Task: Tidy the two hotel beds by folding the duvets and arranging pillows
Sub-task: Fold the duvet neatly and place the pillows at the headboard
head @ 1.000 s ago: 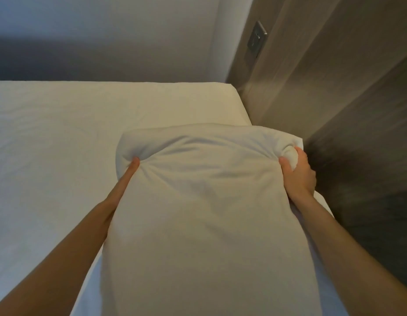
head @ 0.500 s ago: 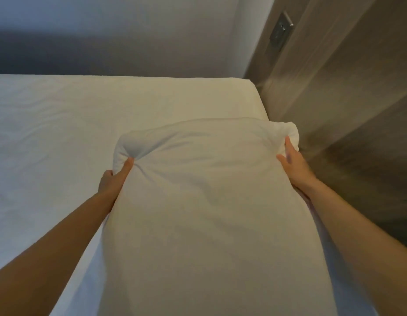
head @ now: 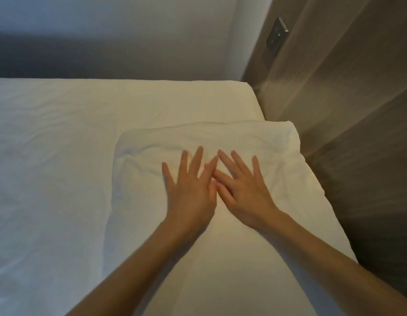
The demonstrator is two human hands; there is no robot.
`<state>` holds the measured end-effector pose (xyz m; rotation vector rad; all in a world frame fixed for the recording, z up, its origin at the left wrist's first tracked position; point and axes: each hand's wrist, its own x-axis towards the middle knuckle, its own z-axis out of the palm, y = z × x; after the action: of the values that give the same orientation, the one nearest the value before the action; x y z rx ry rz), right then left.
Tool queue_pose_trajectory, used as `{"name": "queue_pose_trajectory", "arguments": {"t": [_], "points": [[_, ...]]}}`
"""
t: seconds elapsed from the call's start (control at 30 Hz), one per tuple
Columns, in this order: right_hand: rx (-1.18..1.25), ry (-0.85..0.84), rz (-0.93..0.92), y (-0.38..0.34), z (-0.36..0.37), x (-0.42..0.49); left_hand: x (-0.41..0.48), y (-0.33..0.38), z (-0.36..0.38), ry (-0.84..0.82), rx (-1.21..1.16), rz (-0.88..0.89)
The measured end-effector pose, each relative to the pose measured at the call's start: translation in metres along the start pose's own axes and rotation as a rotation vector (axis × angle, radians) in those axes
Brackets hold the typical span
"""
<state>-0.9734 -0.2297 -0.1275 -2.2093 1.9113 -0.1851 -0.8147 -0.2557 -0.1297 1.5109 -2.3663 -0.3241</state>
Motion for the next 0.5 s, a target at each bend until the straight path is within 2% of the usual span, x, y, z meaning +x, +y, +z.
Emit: {"name": "queue_pose_trajectory", "arguments": {"t": [0.07, 0.17, 0.23, 0.33, 0.4, 0.47, 0.5], "points": [[-0.074, -0.027, 0.18, 0.038, 0.004, 0.007, 0.002, -0.015, 0.015, -0.094, 0.116, 0.016], [0.01, -0.029, 0.605, 0.102, 0.007, 0.014, 0.017, -0.058, 0.025, -0.127, 0.175, -0.137], [0.046, -0.068, 0.723, 0.12, 0.006, 0.017, 0.027, -0.078, 0.023, -0.21, 0.191, -0.244], [0.137, -0.113, 0.836, 0.11, 0.003, 0.029, 0.038, -0.081, 0.011, -0.313, 0.157, -0.309], [0.232, 0.013, 0.846, 0.084, -0.004, 0.03, 0.039, -0.069, 0.0, -0.35, 0.107, -0.344], [0.359, 0.213, 0.628, 0.038, -0.014, 0.018, 0.025, -0.049, -0.011, -0.255, 0.052, -0.314], [0.406, 0.251, 0.504, 0.012, -0.016, 0.006, 0.01, -0.034, -0.016, -0.156, 0.053, -0.263]]}}
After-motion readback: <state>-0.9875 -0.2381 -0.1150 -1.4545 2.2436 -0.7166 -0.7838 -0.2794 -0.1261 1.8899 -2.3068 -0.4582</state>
